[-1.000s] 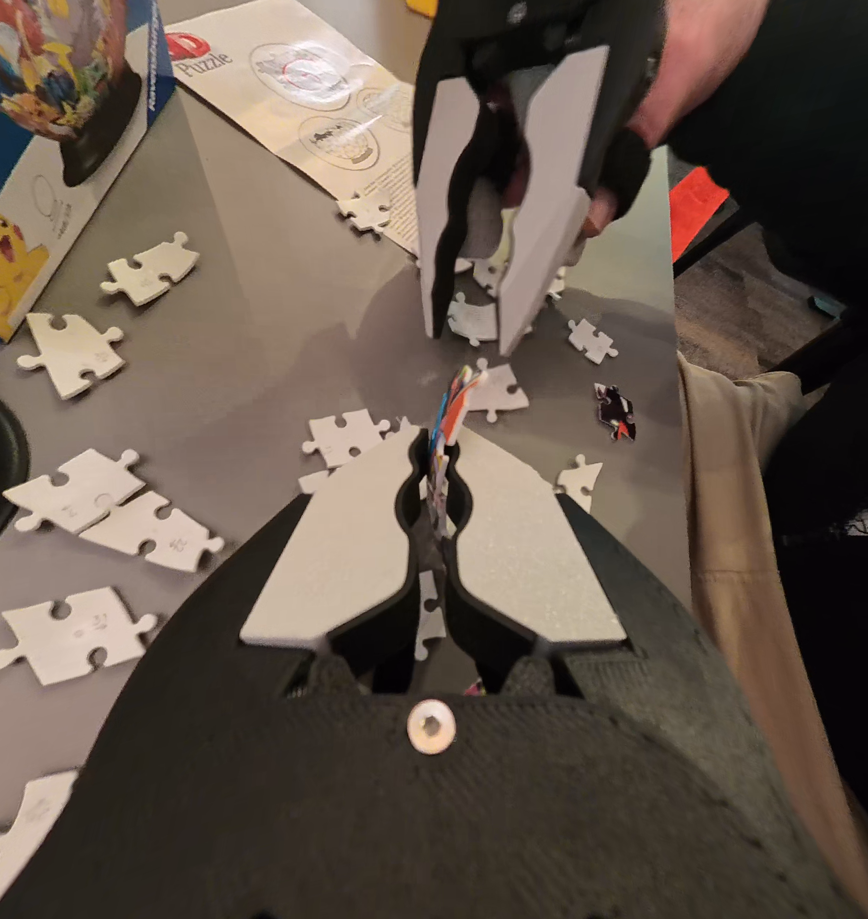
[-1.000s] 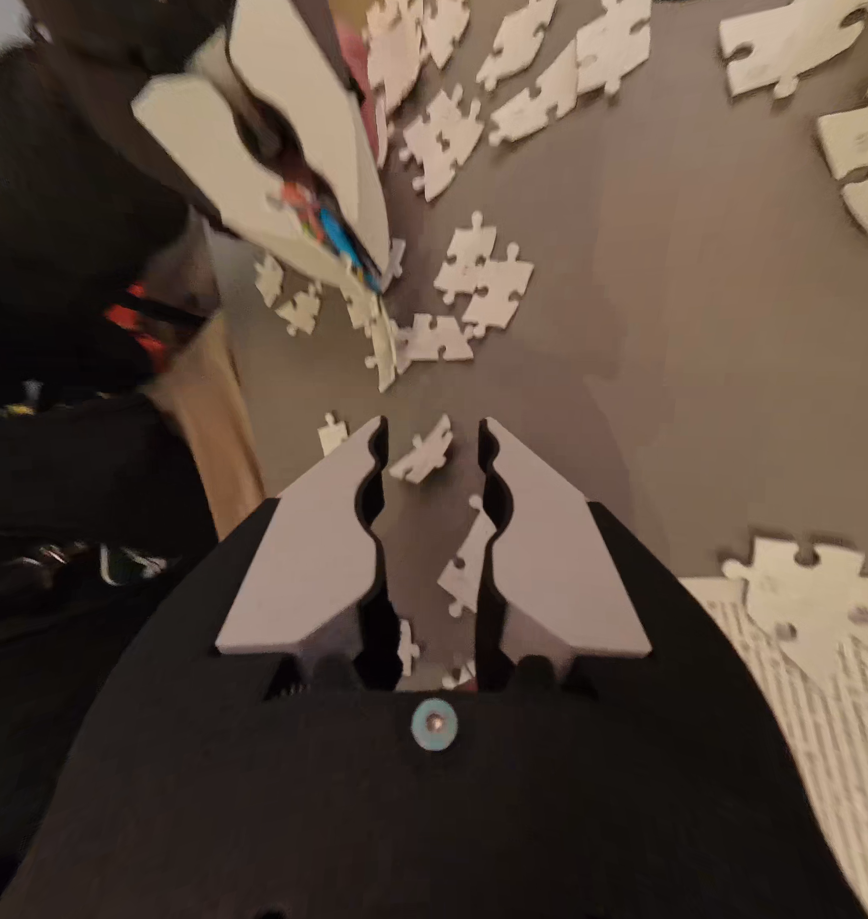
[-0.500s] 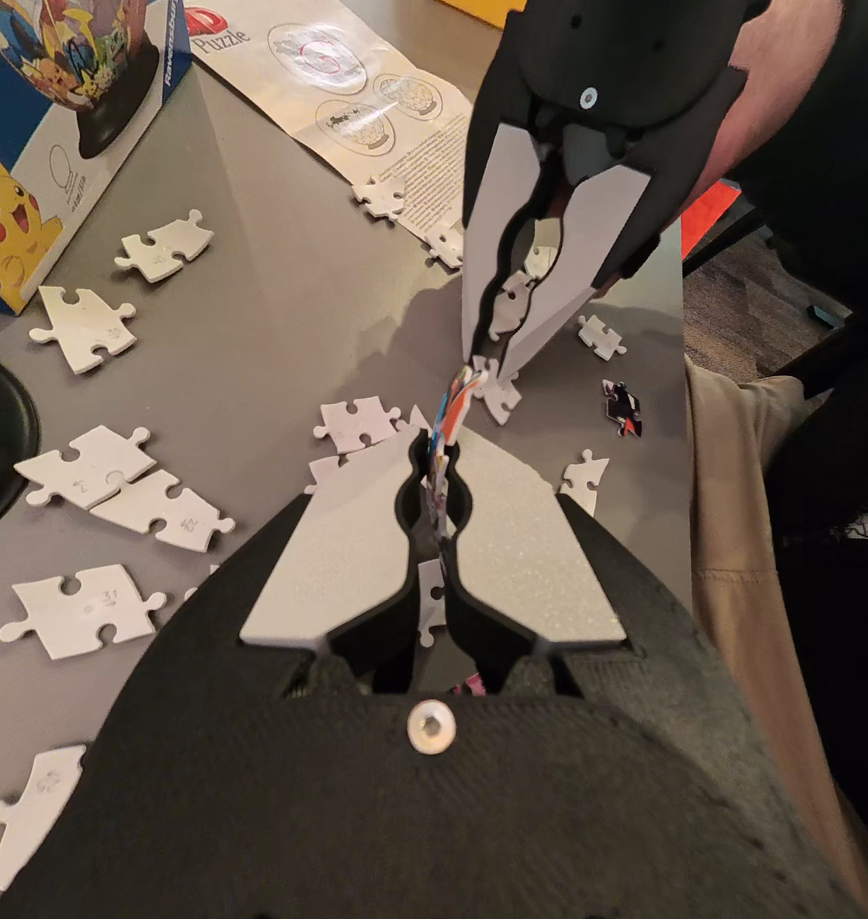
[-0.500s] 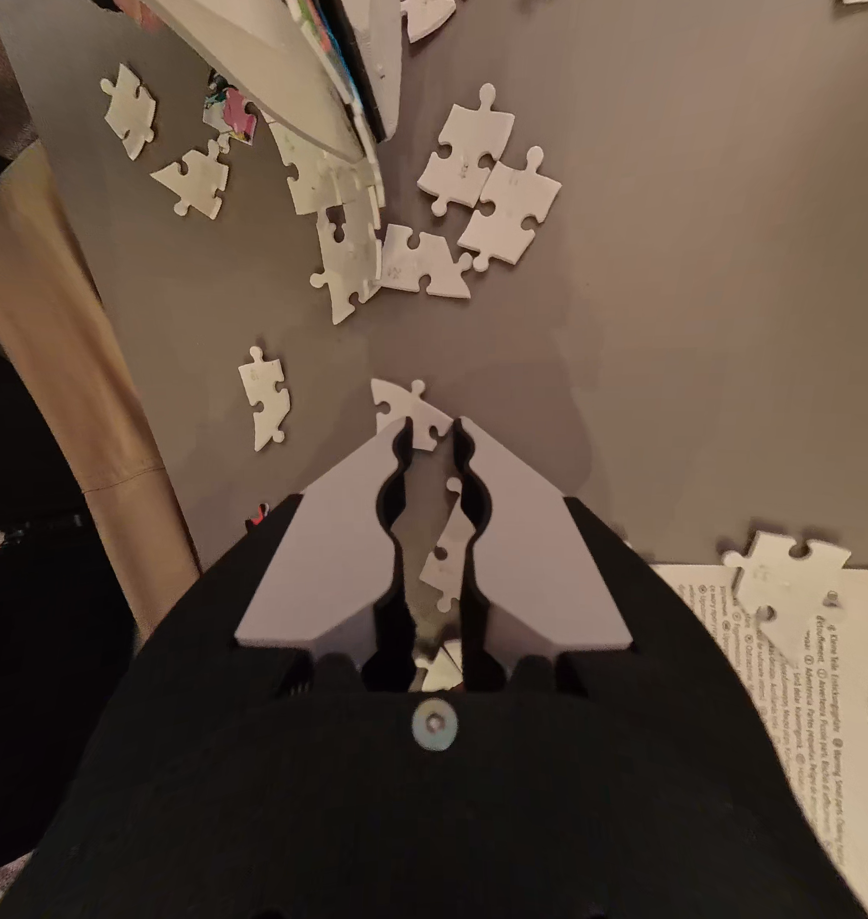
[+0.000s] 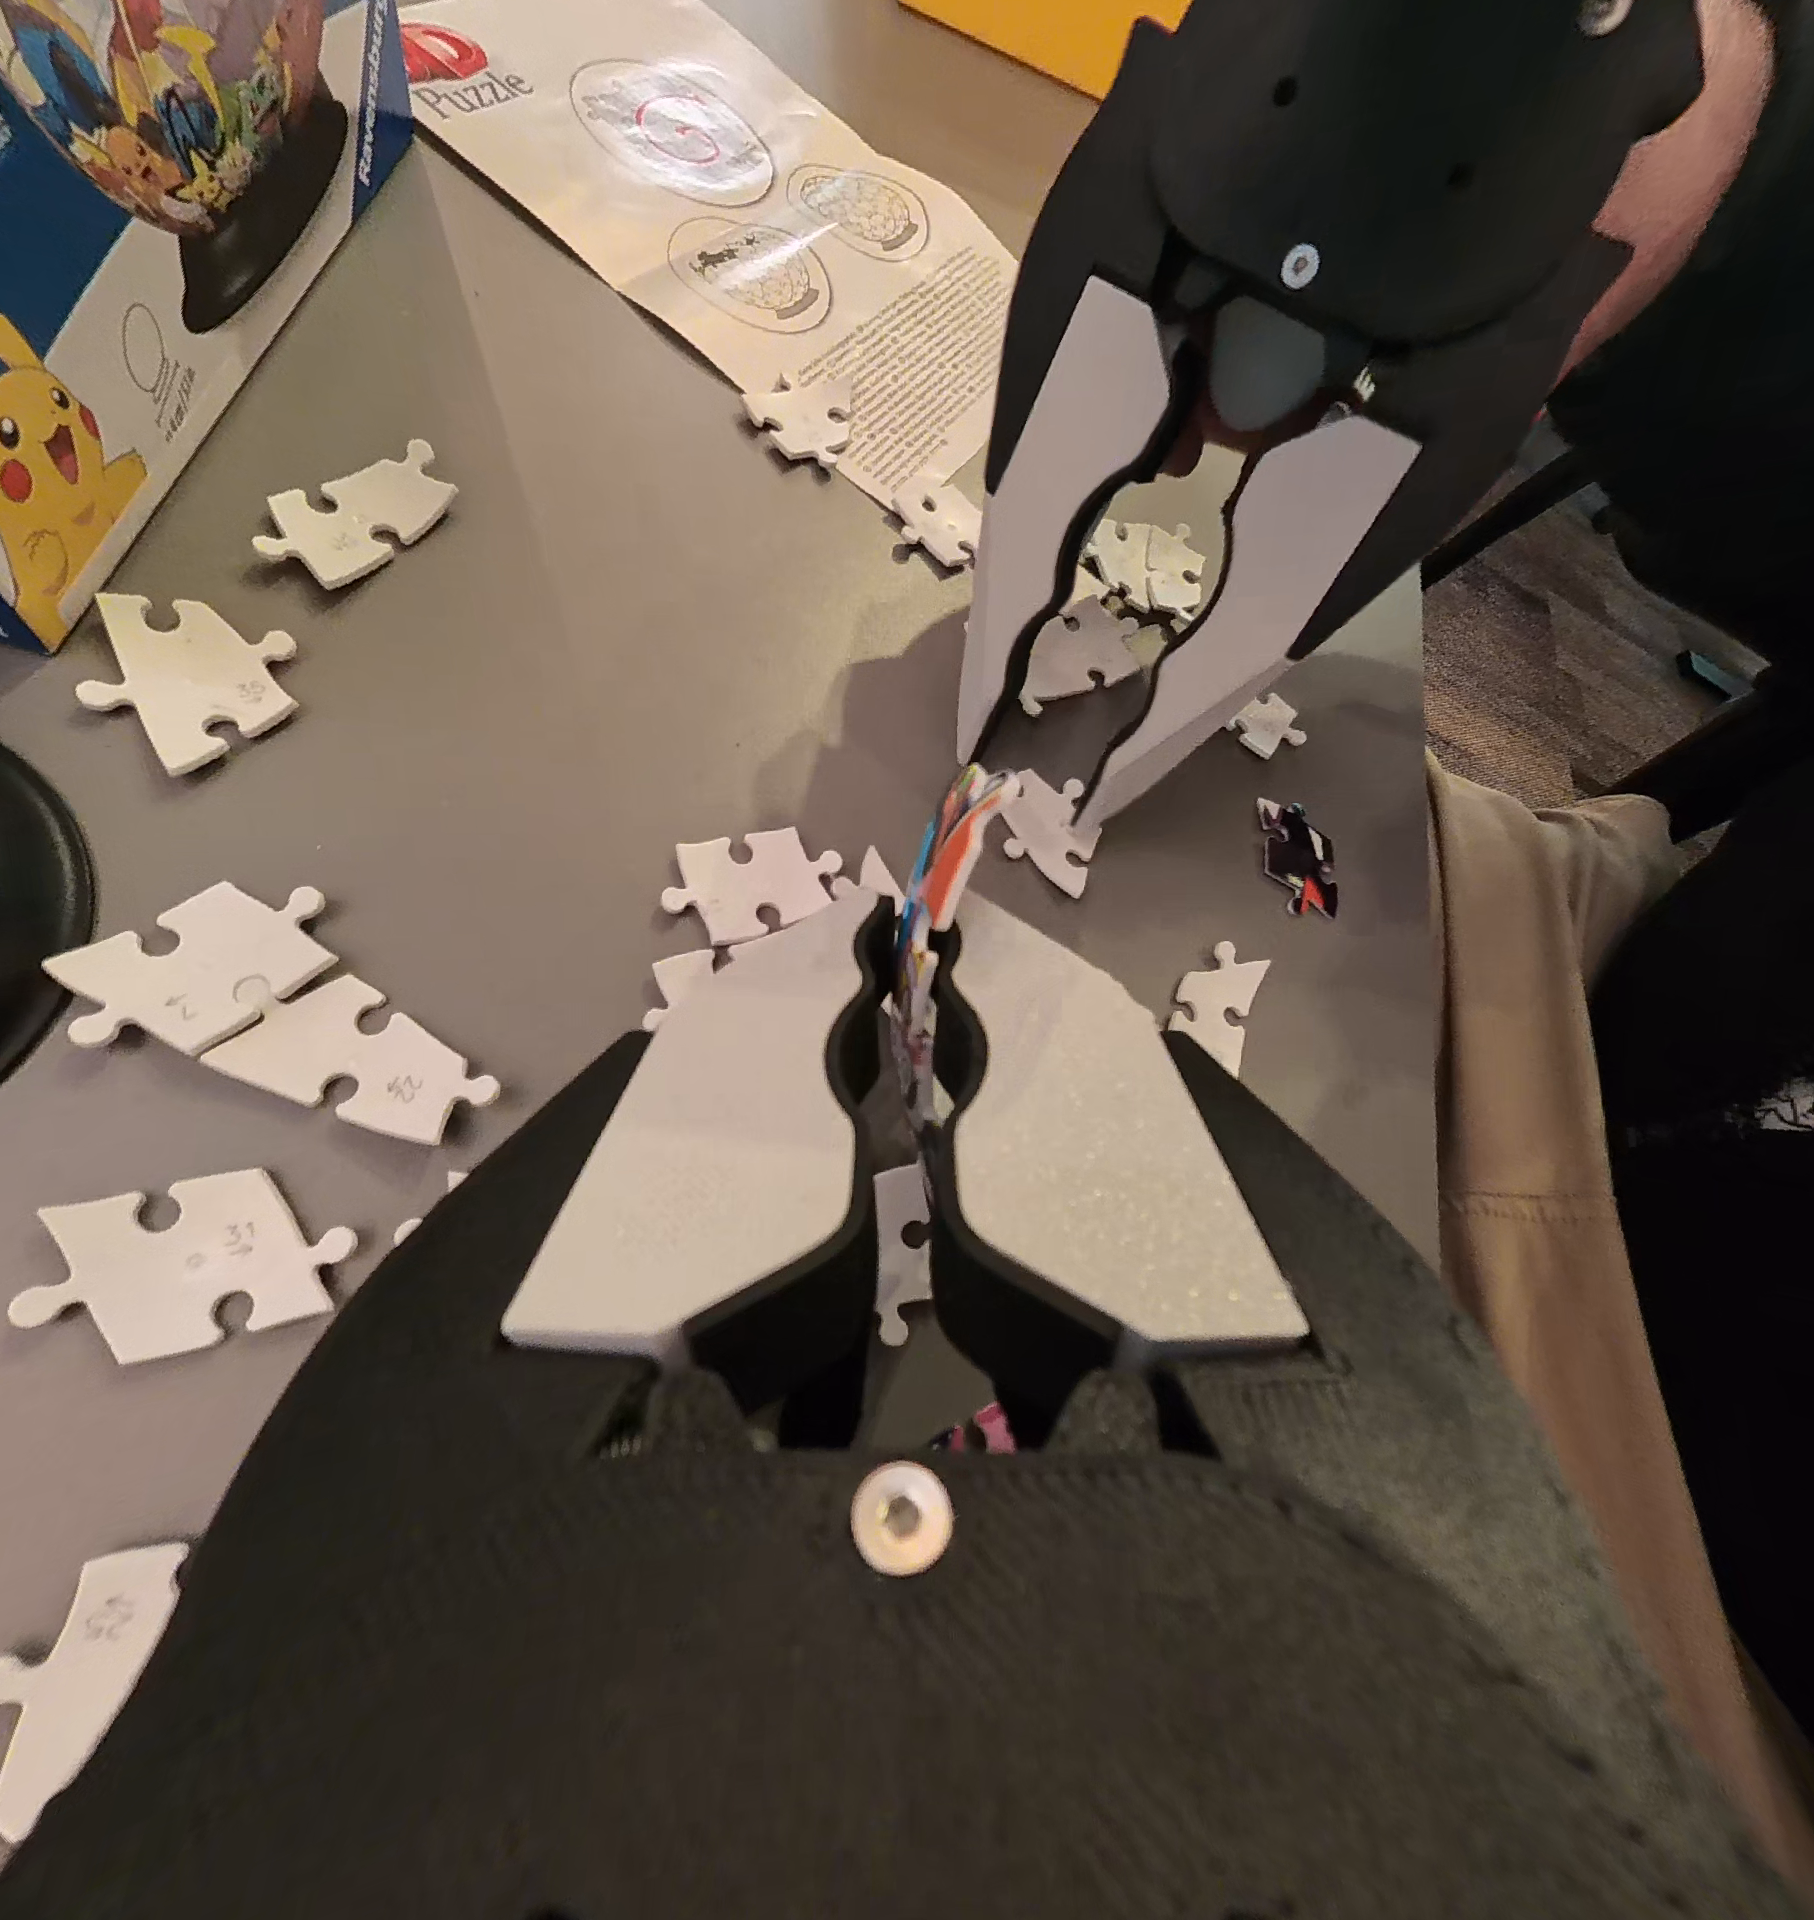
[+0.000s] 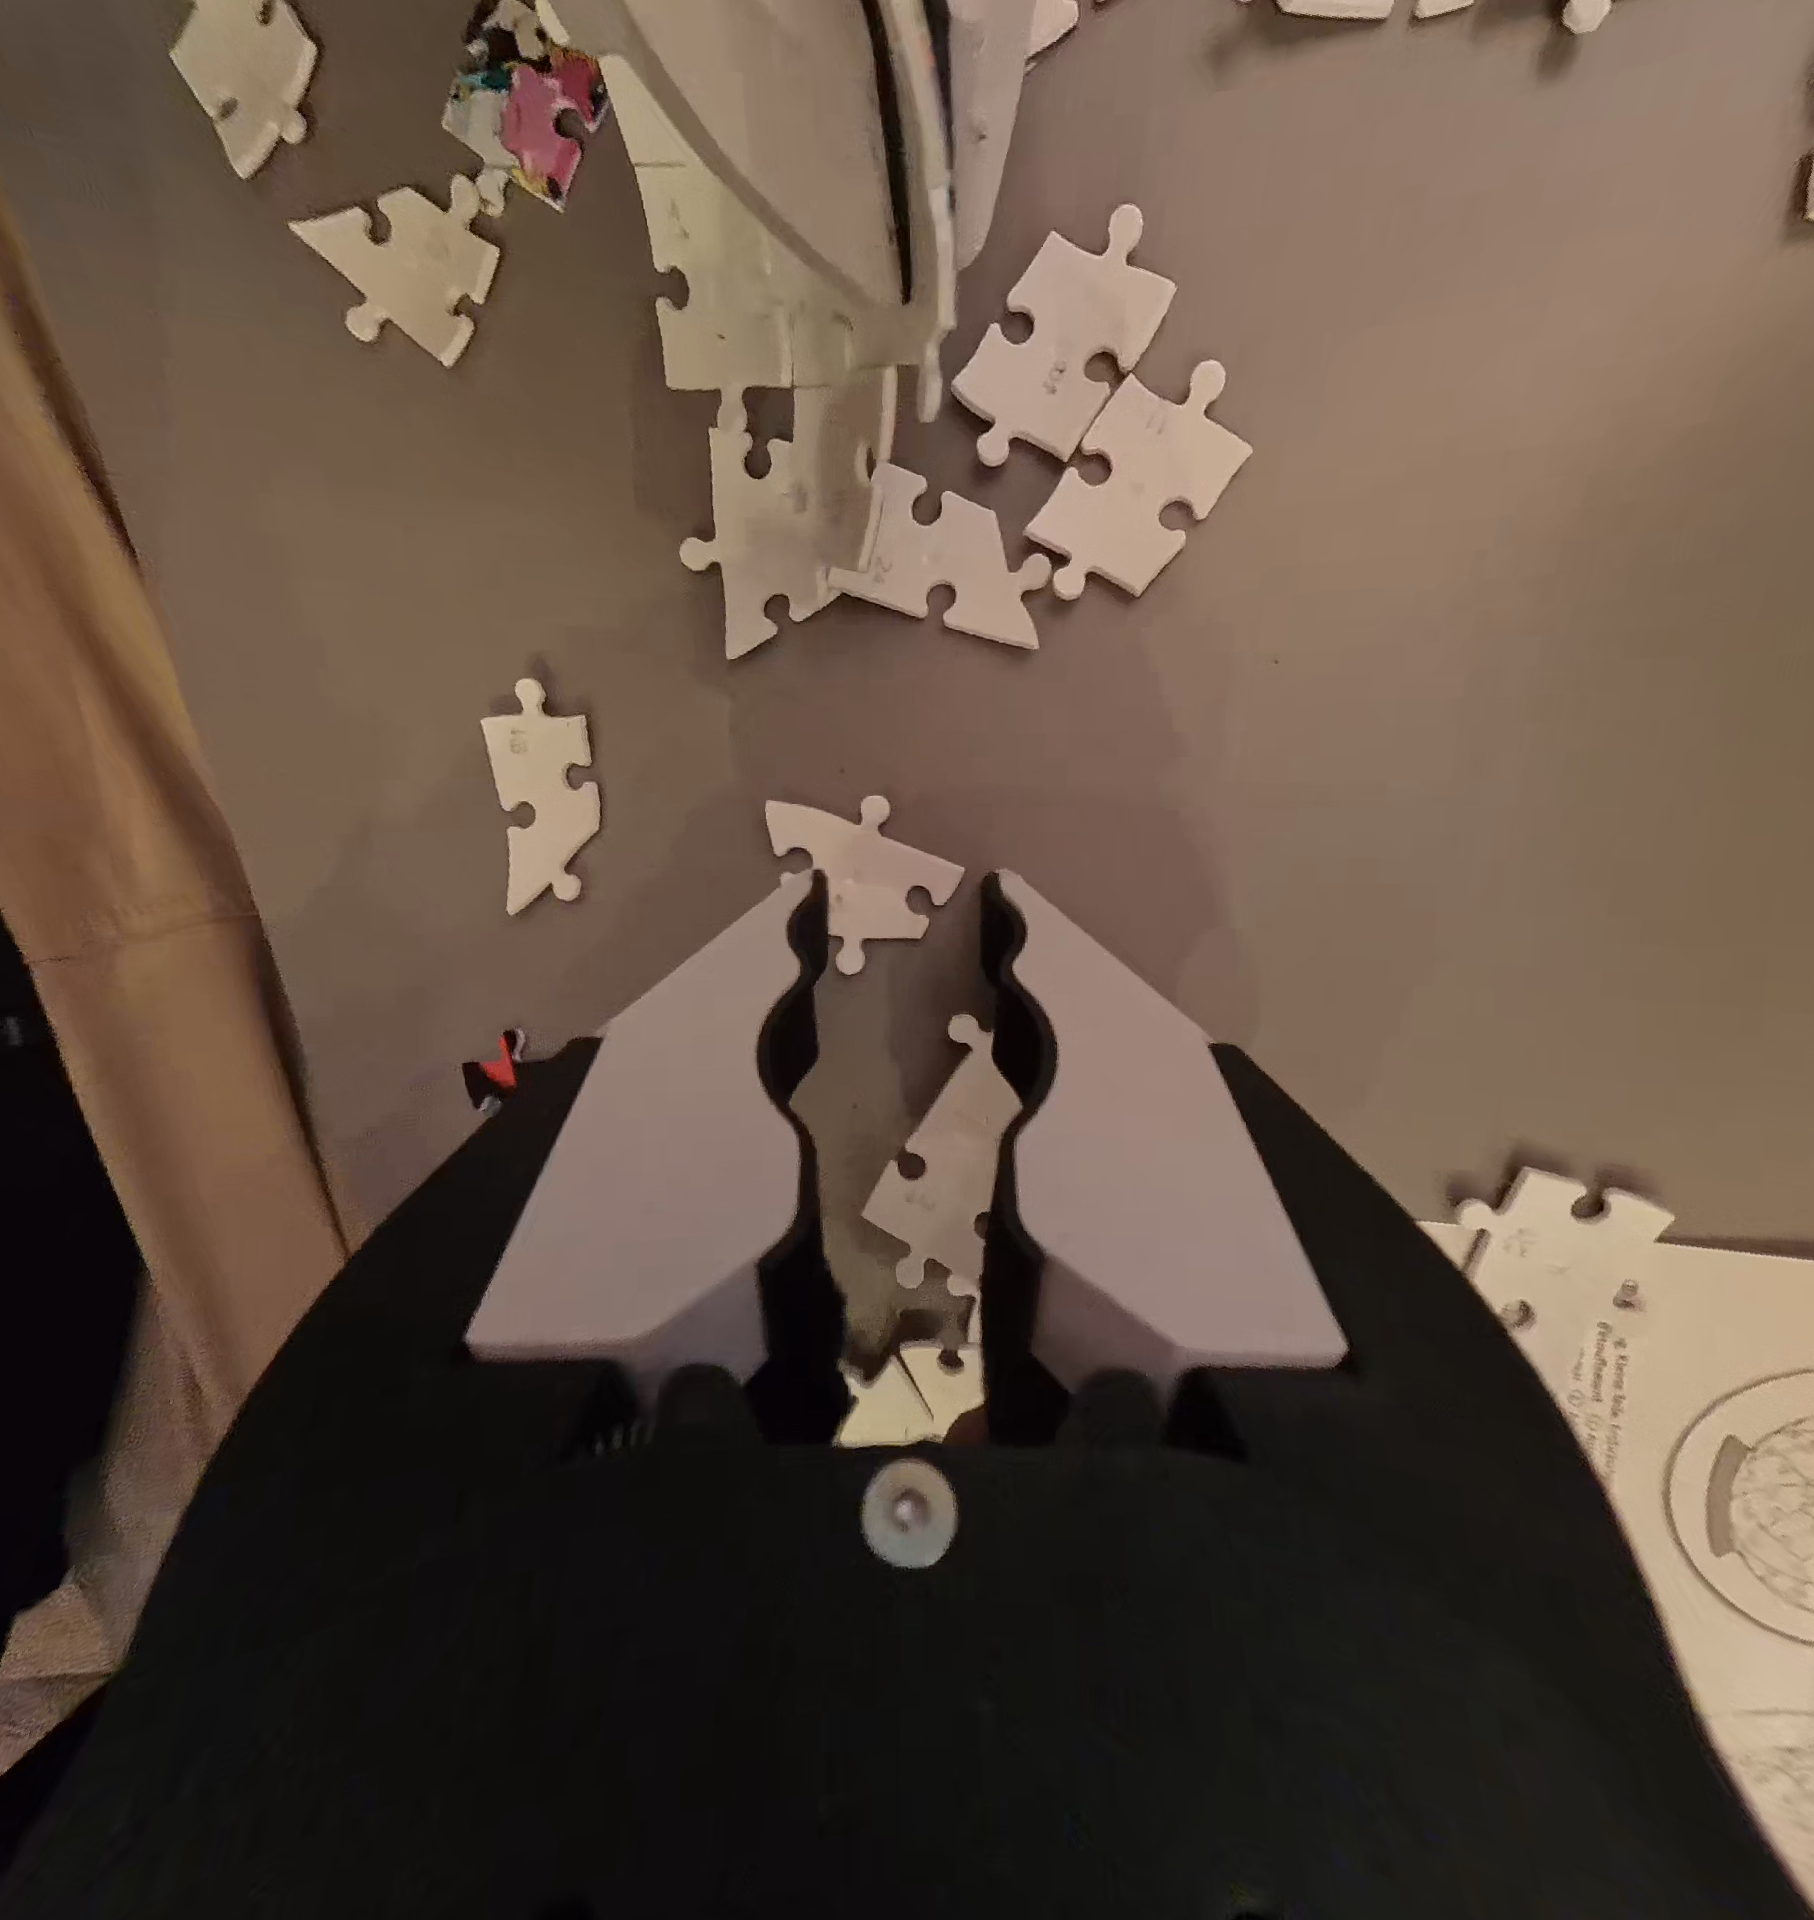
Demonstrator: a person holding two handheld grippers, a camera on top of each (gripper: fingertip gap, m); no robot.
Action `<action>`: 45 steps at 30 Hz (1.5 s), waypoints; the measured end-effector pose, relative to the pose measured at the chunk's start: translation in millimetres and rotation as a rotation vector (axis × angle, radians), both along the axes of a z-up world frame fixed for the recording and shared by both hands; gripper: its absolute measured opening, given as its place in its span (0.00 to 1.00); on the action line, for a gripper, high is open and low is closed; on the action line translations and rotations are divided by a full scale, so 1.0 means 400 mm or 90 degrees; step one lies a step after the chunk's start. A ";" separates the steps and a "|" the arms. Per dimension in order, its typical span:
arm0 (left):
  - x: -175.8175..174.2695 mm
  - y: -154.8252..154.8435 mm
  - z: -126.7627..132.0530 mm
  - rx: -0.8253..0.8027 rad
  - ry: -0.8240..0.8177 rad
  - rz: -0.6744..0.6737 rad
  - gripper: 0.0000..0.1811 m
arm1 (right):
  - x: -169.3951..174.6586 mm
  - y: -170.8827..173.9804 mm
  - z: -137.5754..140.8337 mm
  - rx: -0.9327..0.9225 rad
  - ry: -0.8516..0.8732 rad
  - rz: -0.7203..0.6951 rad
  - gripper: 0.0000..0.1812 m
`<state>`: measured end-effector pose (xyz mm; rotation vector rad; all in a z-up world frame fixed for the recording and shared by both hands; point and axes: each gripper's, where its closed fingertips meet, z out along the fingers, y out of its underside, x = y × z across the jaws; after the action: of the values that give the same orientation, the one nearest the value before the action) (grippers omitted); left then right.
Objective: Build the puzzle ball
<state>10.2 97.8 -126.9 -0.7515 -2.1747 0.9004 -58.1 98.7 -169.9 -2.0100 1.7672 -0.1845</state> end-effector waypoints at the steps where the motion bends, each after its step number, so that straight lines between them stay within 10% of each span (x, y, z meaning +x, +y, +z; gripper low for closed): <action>1: 0.001 0.000 0.000 0.005 0.002 0.002 0.03 | 0.000 0.001 -0.002 -0.008 0.002 0.004 0.12; 7: 0.005 0.001 0.008 0.023 0.034 0.013 0.02 | 0.002 0.005 -0.007 0.000 0.002 0.004 0.00; 18: 0.007 0.007 -0.012 0.076 0.051 0.021 0.03 | -0.020 0.028 0.003 0.020 0.030 -0.002 0.19; 30: 0.001 0.010 -0.009 0.078 0.052 0.015 0.03 | -0.013 0.013 -0.004 -0.036 0.030 0.010 0.00; 37: -0.006 0.012 -0.006 0.077 0.053 0.009 0.03 | -0.024 0.017 -0.002 -0.058 0.039 0.032 0.20; 45: -0.010 0.013 -0.008 0.079 0.052 0.006 0.03 | -0.001 0.027 -0.006 -0.074 0.008 0.058 0.12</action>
<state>6.2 103.1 -130.1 -0.6346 -2.1418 0.7792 -58.5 109.5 -172.3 -2.1734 1.7037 -0.2515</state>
